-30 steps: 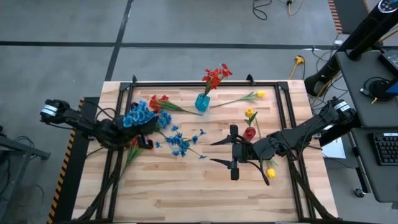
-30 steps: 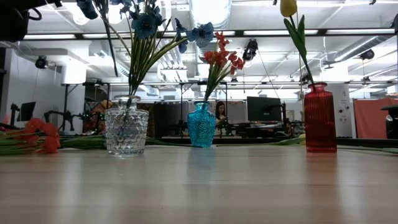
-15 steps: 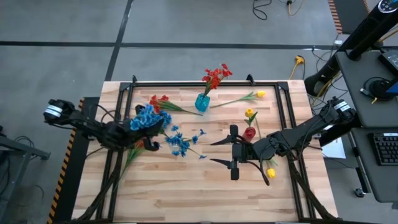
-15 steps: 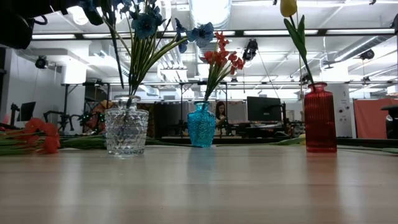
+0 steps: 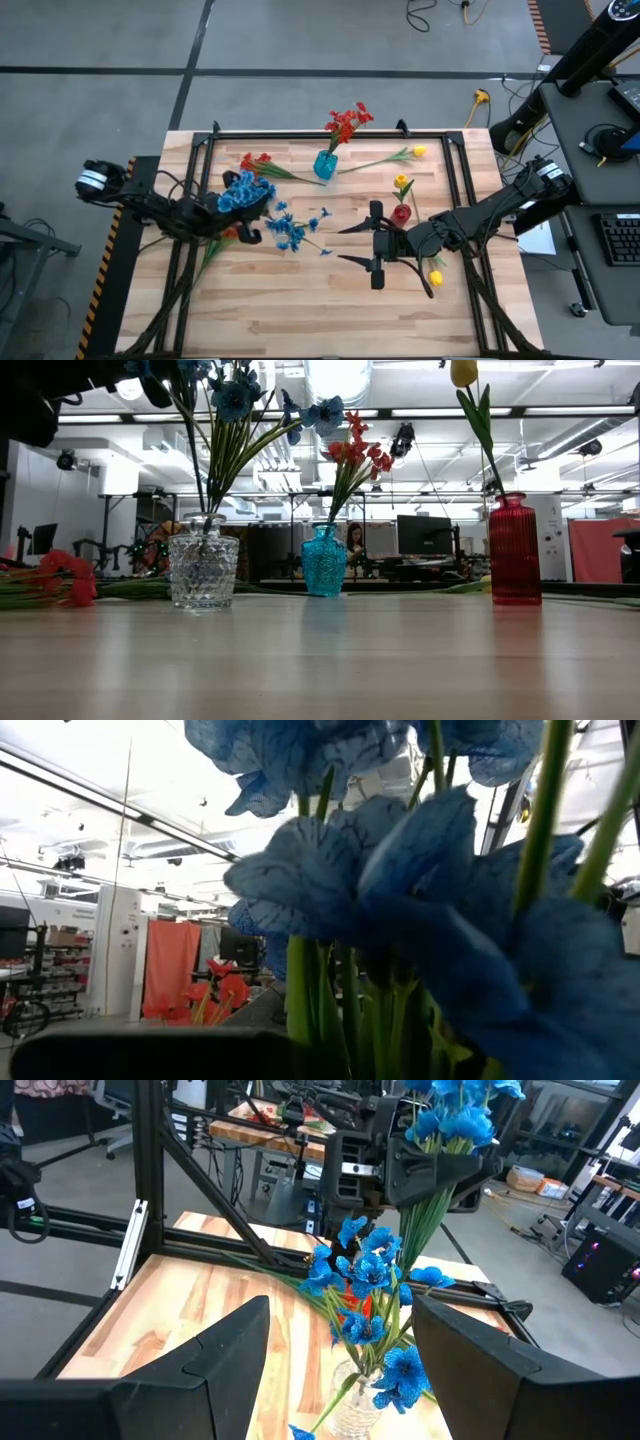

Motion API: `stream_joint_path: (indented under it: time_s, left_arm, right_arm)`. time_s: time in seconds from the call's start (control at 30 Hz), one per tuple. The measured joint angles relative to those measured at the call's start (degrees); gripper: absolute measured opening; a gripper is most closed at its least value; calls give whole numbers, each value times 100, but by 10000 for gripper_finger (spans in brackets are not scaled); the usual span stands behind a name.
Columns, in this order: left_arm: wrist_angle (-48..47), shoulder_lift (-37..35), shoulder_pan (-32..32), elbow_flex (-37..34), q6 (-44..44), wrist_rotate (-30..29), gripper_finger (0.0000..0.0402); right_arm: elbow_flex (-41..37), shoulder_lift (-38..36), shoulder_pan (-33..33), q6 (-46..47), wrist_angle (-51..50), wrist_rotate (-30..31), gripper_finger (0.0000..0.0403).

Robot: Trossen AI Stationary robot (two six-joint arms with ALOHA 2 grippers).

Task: Sort flowers into vase by color
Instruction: Put the right blue flowers into the transparent vase

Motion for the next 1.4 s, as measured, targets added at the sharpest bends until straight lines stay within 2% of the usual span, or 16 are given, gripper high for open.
stream_joint_path:
  time_s: [1.07, 1.3, 1.4]
  left_arm:
    - [-44, 611, -7, 0, -292, -53, 76]
    - [-105, 612, -7, 0, -397, -631, 76]
    - [-128, 612, -7, 0, -423, -656, 83]
  right_arm:
    - [-2, 0, 0, -3, -3, 1, 238]
    - [-2, 0, 0, -6, -12, 0, 238]
    - [-2, 0, 0, -2, -20, 0, 238]
